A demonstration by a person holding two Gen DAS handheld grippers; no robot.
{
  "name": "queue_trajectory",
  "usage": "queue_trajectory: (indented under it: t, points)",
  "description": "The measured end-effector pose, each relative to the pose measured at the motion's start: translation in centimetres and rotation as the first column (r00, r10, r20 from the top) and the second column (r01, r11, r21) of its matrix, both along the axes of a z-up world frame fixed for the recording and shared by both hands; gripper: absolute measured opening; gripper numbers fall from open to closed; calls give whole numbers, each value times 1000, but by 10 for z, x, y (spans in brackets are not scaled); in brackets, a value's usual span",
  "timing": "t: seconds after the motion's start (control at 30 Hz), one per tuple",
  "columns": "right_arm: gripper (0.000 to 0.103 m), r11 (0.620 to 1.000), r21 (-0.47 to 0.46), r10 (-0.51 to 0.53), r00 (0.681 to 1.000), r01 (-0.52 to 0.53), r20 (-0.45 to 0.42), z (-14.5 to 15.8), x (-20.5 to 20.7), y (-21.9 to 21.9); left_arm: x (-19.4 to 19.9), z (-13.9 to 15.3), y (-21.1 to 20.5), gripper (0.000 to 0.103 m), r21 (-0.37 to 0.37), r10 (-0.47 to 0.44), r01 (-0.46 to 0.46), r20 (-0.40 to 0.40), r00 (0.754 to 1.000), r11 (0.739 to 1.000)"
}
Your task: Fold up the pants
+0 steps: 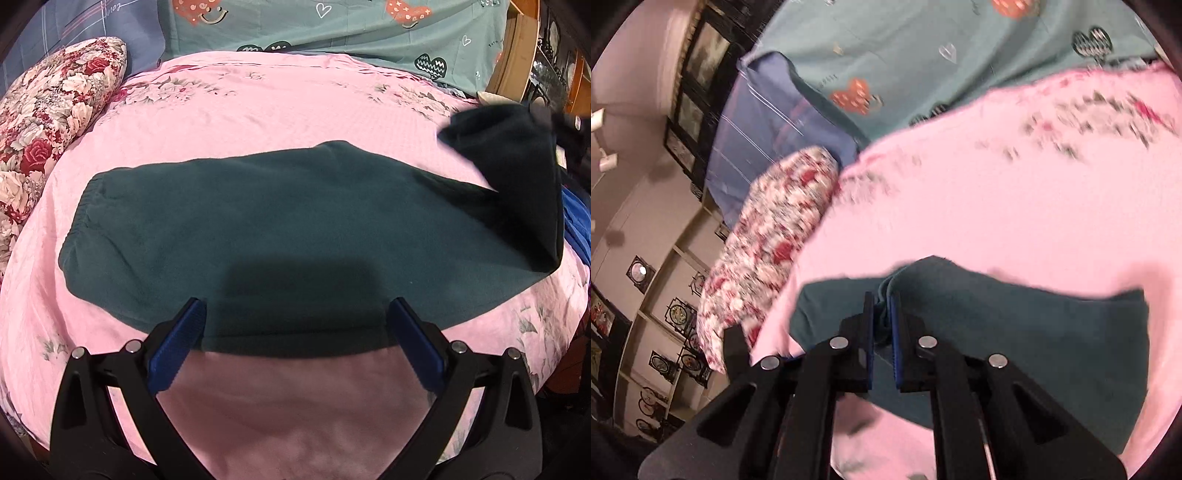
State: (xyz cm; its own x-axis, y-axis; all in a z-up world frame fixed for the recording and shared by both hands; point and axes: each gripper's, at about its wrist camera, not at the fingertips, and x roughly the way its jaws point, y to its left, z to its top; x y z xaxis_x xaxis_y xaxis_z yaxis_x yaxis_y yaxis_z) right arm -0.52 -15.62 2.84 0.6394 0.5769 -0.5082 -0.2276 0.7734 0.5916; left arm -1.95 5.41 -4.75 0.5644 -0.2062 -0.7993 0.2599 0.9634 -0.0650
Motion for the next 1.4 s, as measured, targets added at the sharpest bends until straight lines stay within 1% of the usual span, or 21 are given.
queue_trajectory:
  t: [0.07, 0.1, 0.17, 0.2, 0.23, 0.3, 0.4, 0.5, 0.57, 0.6, 0.63, 0.7, 0.77, 0.87, 0.97, 1.0, 1.17, 1.23, 1.33, 1.37, 1.4]
  points:
    - [8, 998, -26, 55, 998, -55, 4, -3, 10, 22, 1, 1, 5, 101, -1, 13, -13, 3, 1000, 1000]
    - [8, 994, -66, 81, 996, -84, -39, -17, 17, 40, 1, 1, 8, 101, 0, 21, -21, 4, 1000, 1000]
    - [13, 980, -128, 129, 979, -150, -160, -51, 30, 65, 2, 2, 16, 101, 0, 44, -44, 2, 999, 999]
    - [22, 967, -156, 160, 954, -204, -254, -76, 35, 76, 2, 2, 20, 101, -3, 53, -53, 0, 999, 999]
    - [24, 958, -180, 160, 938, -222, -307, -93, 34, 80, 3, 3, 23, 101, -4, 60, -60, -1, 998, 998]
    - [24, 961, -169, 168, 946, -220, -276, -91, 23, 76, 3, 6, 27, 101, -5, 68, -68, 5, 998, 998]
    - [24, 974, -138, 152, 970, -180, -189, -60, 0, 50, 5, 14, 22, 101, -6, 51, -51, 23, 998, 999]
    - [24, 980, -199, -14, 994, -8, -107, -31, -27, 2, 9, 31, -2, 101, -18, -13, 14, 57, 998, 1000]
    - [25, 945, -288, -179, 982, 157, -53, -20, -42, -32, 13, 43, -27, 101, -43, -85, 89, 85, 993, 995]
    - [29, 908, -344, -263, 964, 237, -28, -17, -47, -50, 16, 45, -41, 101, -43, -119, 123, 88, 989, 991]
    - [34, 877, -387, -320, 947, 285, -28, -19, -48, -63, 21, 43, -54, 101, -34, -138, 142, 82, 987, 989]
    - [39, 848, -442, -370, 924, 293, -97, -36, -39, -83, 39, 25, -80, 101, 20, -151, 150, 25, 988, 988]
    - [39, 853, -436, -376, 918, 287, -130, -47, -37, -97, 55, -5, -91, 101, 72, -113, 120, -90, 989, 990]
    - [43, 886, -397, -316, 938, 240, -139, -49, -26, -102, 56, -7, -84, 101, 47, -93, 98, -88, 992, 994]
    - [43, 902, -389, -281, 938, 186, -203, -67, 4, -95, 55, -9, -81, 101, 52, -79, 84, -88, 993, 995]
    - [21, 896, -412, -277, 934, 166, -225, -76, 12, -92, 54, -9, -80, 101, 54, -78, 83, -82, 994, 995]
    - [19, 852, -497, -291, 938, 165, -187, -78, 18, -86, 51, -11, -79, 101, 60, -71, 76, -78, 994, 995]
    - [24, 832, -532, -301, 933, 157, -196, -78, 11, -82, 53, -10, -82, 101, 62, -69, 74, -85, 994, 995]
    - [27, 803, -552, -322, 943, 225, -84, -50, -14, -76, 51, -7, -80, 101, 52, -68, 72, -74, 995, 996]
    - [27, 825, -516, -278, 961, 231, -15, -34, -29, -69, 51, -7, -79, 101, 46, -67, 70, -75, 995, 996]
    - [27, 843, -495, -241, 970, 210, 2, -29, -35, -63, 51, -7, -78, 101, 43, -66, 69, -75, 995, 997]
